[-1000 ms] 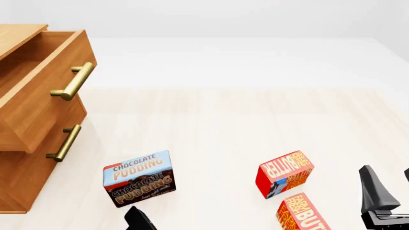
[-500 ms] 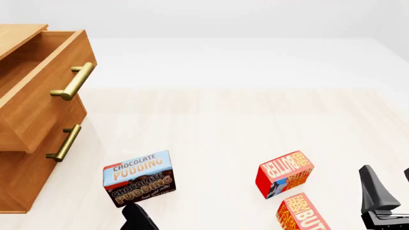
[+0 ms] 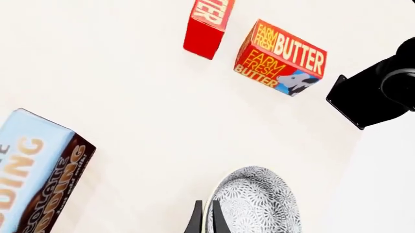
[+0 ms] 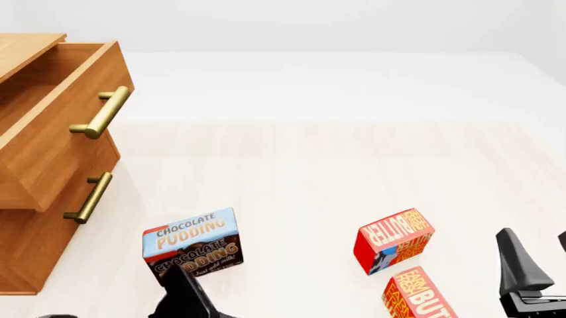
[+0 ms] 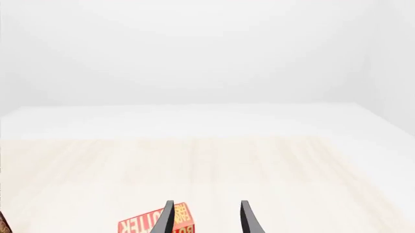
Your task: Put the bowl in the top drawer of the cabinet.
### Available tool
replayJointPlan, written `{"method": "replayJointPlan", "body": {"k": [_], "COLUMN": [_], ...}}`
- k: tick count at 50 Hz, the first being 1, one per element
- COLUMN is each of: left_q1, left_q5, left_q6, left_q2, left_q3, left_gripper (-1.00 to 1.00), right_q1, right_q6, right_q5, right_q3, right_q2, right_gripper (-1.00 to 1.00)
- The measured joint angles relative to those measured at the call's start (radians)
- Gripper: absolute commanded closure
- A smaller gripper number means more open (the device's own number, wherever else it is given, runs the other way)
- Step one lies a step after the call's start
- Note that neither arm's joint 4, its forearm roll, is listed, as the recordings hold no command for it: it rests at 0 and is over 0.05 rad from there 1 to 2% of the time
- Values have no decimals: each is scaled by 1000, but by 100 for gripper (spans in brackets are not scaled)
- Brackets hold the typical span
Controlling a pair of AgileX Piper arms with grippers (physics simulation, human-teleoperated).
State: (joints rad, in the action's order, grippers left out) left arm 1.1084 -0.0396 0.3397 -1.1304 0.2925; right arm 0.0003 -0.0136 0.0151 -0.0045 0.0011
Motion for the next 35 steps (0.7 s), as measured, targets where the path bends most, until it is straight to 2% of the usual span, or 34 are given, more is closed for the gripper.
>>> {"method": "replayJointPlan", "body": {"k": [20,35], "left_q1": [-16,-72], "left_q5": [198,382], "left_q6": [-27,-76], "left_q2": [115,207], "left_q3": [124,233], "left_gripper": [100,100], "right_q1": [11,17], "right_q6": [-2,-4], "right_q5": [5,7], "right_q3": [0,0], "right_q2": [0,0], "right_gripper": [-100,-100]}}
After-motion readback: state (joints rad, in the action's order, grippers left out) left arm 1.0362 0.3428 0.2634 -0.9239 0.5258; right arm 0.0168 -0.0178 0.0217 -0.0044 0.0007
